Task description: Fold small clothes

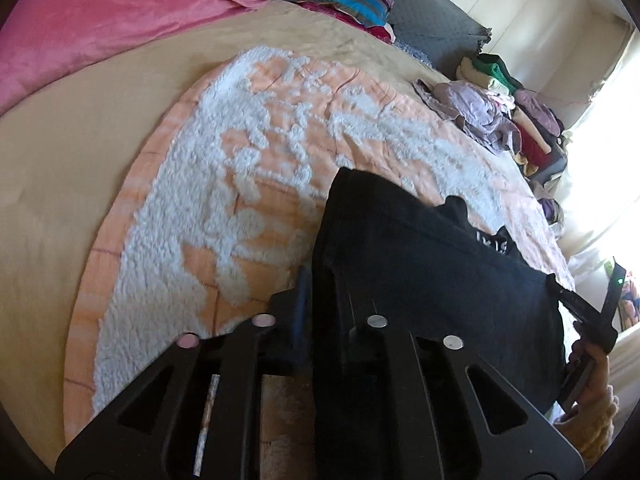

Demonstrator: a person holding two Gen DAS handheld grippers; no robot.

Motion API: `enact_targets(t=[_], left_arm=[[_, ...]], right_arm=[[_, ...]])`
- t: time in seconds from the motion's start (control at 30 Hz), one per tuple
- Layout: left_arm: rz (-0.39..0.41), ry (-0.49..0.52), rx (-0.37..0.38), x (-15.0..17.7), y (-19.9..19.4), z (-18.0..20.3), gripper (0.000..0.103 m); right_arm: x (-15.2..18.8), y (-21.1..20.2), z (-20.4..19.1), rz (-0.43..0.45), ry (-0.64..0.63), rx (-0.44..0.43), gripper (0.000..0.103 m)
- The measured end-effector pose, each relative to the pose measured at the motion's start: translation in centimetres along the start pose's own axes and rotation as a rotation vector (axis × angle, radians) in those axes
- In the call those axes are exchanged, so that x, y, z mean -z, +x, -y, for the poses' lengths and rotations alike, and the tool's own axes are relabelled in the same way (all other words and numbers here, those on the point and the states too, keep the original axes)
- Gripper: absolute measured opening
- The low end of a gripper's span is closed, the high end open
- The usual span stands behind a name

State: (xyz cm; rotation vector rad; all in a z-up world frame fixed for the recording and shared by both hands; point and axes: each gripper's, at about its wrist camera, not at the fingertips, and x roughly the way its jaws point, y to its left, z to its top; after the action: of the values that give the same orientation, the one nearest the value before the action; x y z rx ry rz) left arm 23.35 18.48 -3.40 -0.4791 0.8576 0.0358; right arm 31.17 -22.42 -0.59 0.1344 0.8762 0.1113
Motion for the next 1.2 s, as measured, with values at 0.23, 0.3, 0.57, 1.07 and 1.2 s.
enact_targets(t=[0.23, 0.3, 0.57, 1.07, 1.2], left_arm=[[0.046, 0.045, -0.04, 0.7, -2.6, 1.6, 0.025], [0.063, 0.079, -0.055, 1.2, -3.4, 2.5, 0.029], [-0.012, 0.184, -0.025, 4.9, -3.7, 5.8, 0.037], [-0.014, 0.189, -0.043, 9.2, -5.3, 5.9, 0.045], [-0.003, 0.179, -0.035, 9.3, -6.2, 5.9, 0.055]], right_arm=[[2.1, -4.2, -1.7, 0.071, -0.079, 0.005, 0.052], [3.1, -5.5, -2.5, 0.079, -0.111, -0.018, 0.052], [7.9, -8.1, -4.6, -0.006, -0.185, -0.12, 0.052], [13.0, -10.6, -3.7, -0.037, -0.144, -0.088, 0.057], [13.2, -11.8, -3.8, -0.01, -0.158, -0.066, 0.071]])
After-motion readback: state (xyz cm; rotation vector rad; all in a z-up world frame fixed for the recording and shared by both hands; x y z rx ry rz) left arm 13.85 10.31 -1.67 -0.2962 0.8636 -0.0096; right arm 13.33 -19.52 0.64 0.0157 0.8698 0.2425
